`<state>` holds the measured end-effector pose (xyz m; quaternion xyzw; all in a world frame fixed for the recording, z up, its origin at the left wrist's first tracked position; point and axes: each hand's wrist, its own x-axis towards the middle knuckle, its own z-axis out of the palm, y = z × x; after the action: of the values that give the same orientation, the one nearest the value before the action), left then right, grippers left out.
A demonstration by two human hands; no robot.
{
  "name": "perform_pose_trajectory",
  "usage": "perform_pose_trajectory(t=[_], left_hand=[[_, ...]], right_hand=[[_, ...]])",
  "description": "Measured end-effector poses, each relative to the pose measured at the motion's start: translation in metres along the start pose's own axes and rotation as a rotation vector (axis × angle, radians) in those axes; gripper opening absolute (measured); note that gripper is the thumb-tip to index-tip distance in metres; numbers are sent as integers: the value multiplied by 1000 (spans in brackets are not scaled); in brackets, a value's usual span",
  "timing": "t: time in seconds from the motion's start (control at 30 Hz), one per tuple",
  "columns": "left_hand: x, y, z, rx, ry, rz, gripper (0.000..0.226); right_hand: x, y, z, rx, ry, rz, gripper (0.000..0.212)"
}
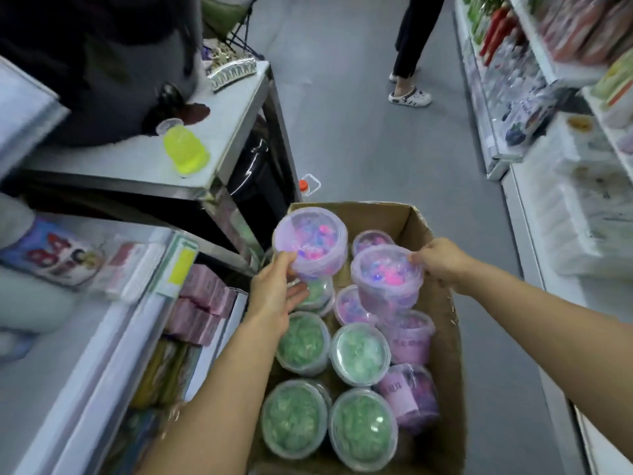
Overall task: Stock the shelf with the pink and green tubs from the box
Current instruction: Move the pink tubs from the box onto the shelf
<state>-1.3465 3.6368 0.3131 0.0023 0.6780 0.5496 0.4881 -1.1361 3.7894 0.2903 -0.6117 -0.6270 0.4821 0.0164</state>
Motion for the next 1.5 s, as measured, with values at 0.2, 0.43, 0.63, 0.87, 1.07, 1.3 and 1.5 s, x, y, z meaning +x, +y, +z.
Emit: perform_pose_trajectory(t=[0.2,0.43,0.63,0.87,1.07,1.3,1.5], left_hand=[[-120,-16,-61,-153,69,73,19],[-273,-47,-114,-197,125,200,35],[-404,-79,-167,-218,222,303,23],[-515,-112,-241,-311,383,407,22],[-587,-132,-314,-413,538,480,38],[-678,-151,-420,-553,765,544,27],[-734,-166,-500,-598,870,624,21]], right_hand=[[-98,-16,-9,180,-130,-18,31],[-224,-37,-13,277,-317,-222,30],[-321,-56,-2,271,-459,-350,33],[-438,-100,55,166,-655,-536,32],[-530,-142,128,83,-792,-713,30],[-650,-189,247,40,-846,-860,22],[-734,-218,342,25,-807,-943,21]])
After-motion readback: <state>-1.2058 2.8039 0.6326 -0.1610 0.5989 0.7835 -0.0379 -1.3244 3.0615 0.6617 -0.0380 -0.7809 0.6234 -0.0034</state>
